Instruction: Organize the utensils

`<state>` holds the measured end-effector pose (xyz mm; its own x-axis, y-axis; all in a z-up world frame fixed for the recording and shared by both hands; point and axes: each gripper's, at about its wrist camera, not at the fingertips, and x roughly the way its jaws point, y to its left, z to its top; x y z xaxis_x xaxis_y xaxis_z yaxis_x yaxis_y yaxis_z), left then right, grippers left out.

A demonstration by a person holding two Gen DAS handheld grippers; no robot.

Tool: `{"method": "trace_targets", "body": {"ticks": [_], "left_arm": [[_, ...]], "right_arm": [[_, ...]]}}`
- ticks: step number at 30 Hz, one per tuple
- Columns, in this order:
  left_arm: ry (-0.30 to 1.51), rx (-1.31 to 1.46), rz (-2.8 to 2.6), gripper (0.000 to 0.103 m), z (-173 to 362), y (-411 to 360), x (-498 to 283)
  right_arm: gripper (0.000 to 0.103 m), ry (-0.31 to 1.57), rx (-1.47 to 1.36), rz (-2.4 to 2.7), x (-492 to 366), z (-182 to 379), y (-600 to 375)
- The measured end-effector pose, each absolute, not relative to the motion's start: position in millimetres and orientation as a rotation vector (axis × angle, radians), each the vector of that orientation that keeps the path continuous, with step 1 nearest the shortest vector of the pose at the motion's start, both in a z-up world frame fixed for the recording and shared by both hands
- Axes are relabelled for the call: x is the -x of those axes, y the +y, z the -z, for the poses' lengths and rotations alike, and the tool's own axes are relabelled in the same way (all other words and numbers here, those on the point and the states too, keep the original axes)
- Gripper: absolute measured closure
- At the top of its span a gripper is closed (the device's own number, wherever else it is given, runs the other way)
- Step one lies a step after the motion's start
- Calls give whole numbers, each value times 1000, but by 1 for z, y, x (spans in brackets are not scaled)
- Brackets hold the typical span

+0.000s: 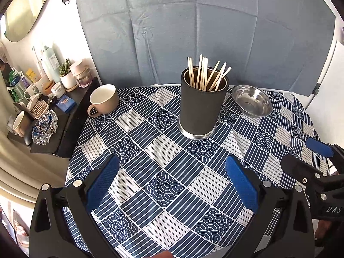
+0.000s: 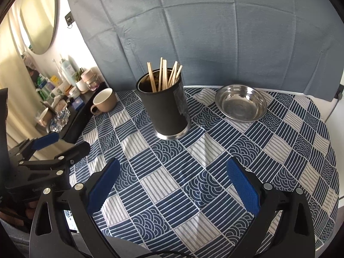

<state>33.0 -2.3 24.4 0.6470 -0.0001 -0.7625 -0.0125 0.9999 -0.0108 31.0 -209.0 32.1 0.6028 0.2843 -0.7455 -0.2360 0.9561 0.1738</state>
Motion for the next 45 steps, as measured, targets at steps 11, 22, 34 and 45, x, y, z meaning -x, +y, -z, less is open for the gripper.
{"method": "trace_targets", "body": {"ticks": [11, 22, 34, 45], "left_arm": [[890, 50, 23, 6, -19, 1, -34], [899, 59, 19, 6, -15, 4, -35], [903, 47, 26, 6, -14, 1, -34], [925, 74, 33, 6, -11, 4, -34]], "right_arm": [[8, 883, -9, -302, -33, -30, -201], [8, 881, -29, -306, -34, -29, -203], [8, 883, -26, -306, -33, -28, -202], [8, 876, -23, -298, -30, -29, -203]]}}
